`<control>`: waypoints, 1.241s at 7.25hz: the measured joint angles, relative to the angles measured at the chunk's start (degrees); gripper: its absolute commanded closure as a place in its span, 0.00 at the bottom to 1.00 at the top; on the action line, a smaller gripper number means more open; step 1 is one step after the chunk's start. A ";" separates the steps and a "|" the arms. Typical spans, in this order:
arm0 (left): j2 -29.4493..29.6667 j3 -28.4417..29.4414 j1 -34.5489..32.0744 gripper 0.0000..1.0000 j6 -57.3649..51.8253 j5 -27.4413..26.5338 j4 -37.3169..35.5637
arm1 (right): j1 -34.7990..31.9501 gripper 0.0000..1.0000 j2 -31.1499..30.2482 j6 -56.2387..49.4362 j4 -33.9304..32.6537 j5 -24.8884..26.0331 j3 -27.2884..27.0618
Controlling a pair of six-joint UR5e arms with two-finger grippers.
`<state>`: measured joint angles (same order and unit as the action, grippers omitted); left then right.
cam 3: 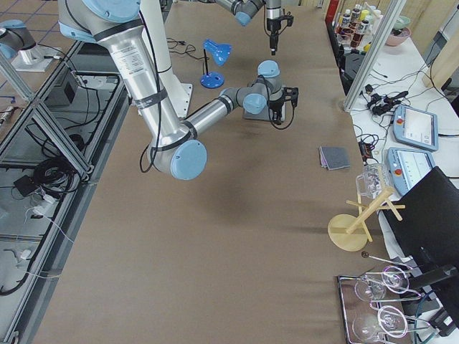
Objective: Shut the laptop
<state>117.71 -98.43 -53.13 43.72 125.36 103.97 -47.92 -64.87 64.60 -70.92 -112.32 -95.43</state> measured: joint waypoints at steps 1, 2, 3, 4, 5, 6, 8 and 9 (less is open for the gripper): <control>-3.51 -5.24 -3.09 0.01 -8.18 0.72 -7.26 | -4.59 0.00 -5.83 -7.63 -1.19 -4.61 -3.61; -6.43 -8.53 -6.81 0.01 -17.33 1.01 -13.50 | -9.51 0.00 -11.95 -15.73 -1.63 -8.60 -6.30; -8.97 -9.90 -11.21 0.01 -26.69 1.33 -17.88 | -14.70 0.00 -17.96 -24.56 -1.78 -11.68 -8.00; -11.96 -10.19 -16.12 0.01 -35.97 2.98 -20.23 | -19.81 0.00 -23.15 -33.27 -1.84 -13.93 -8.76; -15.94 -9.60 -21.36 0.01 -46.24 5.83 -21.08 | -25.05 0.00 -27.87 -41.89 -1.92 -15.70 -9.04; -20.62 -8.32 -26.52 0.01 -56.92 7.77 -21.13 | -29.83 0.00 -31.98 -49.19 -1.99 -17.02 -9.07; -27.76 -3.48 -36.83 0.01 -69.52 9.00 -19.71 | -36.45 0.00 -40.58 -59.70 -1.63 -18.30 -8.67; -30.14 -0.73 -39.41 0.01 -70.98 9.00 -19.49 | -38.30 0.00 -44.15 -62.21 -1.44 -18.09 -8.06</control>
<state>87.57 -99.16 -92.54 -27.25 134.35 84.48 -86.22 -109.02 2.39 -72.36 -130.40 -103.49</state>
